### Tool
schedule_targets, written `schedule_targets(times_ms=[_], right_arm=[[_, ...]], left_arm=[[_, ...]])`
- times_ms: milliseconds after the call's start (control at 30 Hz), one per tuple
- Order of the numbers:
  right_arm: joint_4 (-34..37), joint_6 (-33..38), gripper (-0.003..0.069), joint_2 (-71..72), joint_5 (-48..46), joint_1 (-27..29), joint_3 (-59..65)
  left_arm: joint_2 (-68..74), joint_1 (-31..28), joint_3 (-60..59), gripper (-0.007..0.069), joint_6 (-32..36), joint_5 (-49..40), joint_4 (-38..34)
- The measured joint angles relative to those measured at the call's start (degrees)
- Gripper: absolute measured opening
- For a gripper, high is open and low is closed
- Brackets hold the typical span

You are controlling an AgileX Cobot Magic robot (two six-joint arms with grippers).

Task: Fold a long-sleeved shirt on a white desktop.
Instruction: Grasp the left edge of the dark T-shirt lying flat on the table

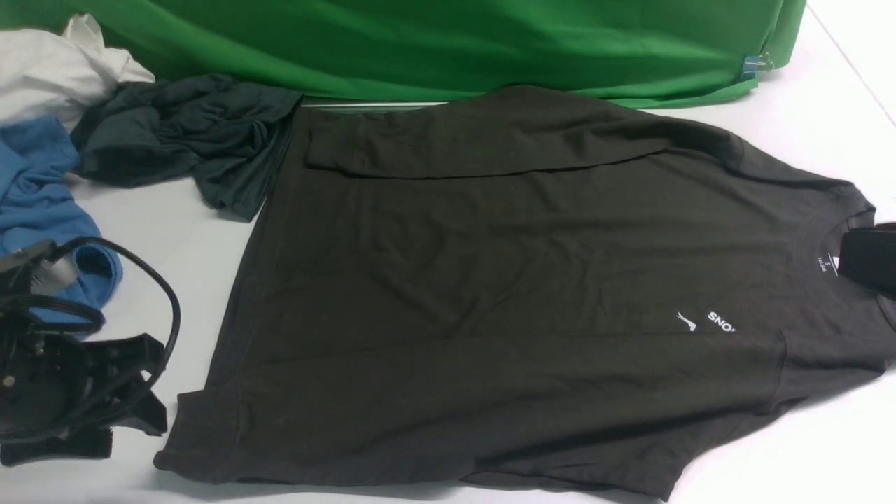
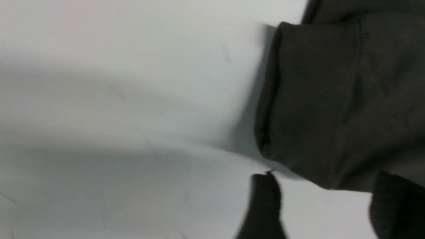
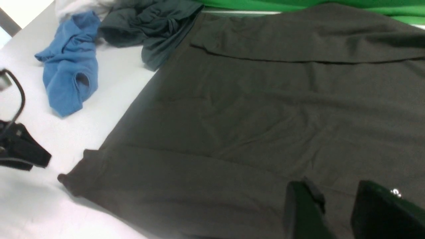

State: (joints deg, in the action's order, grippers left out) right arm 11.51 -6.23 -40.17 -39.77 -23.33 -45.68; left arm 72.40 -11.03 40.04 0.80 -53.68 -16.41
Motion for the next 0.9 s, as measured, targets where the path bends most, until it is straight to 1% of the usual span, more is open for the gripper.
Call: schedule_targets(times_ms=[100,167,267,367,500,633,667,700,867,900], right_arm=[[0.12,0.0,0.0246,0.0,1.67,0.0,0.0],[0.12,0.14,0.0246,0.0,2.61,0.0,0.0],[0.12,0.17,0.0246,0.0,3.24,0.0,0.0],[0.12,0.17,0.0246,0.0,3.59,0.0,0.0],[0.12,0.17,0.0246,0.0,3.72,-0.07,0.0],[0.17,0.17,0.0246,0.0,3.72,-0.07,0.0],[0.17,0.17,0.0246,0.0,3.72,-0.07,0.0],[0.17,0.17,0.0246,0.0,3.72,-0.07,0.0],[0.17,0.17,0.0246,0.0,3.72,-0.07,0.0],[0.17,0.17,0.0246,0.0,3.72,-0.07,0.0]], left_arm=[[1.74,0.0,-1.52,0.0536,0.0,2.46,0.48],[3.14,0.0,-2.52,0.0564,0.0,4.59,0.52],[5.31,0.0,-3.89,0.0575,0.27,7.76,0.03],[7.57,0.0,-4.2,0.0552,2.35,10.16,-2.24],[10.25,0.0,-4.2,0.0489,3.32,10.67,-3.47],[12.84,0.0,-4.22,0.039,3.71,11.61,-4.62],[13.14,0.0,-4.22,0.0353,4.15,12.04,-5.27],[13.19,0.0,-4.22,0.034,4.22,12.11,-5.34],[13.18,0.0,-4.22,0.0142,5.33,13.58,-6.22],[13.18,0.0,-4.22,0.0135,5.33,13.64,-6.22]])
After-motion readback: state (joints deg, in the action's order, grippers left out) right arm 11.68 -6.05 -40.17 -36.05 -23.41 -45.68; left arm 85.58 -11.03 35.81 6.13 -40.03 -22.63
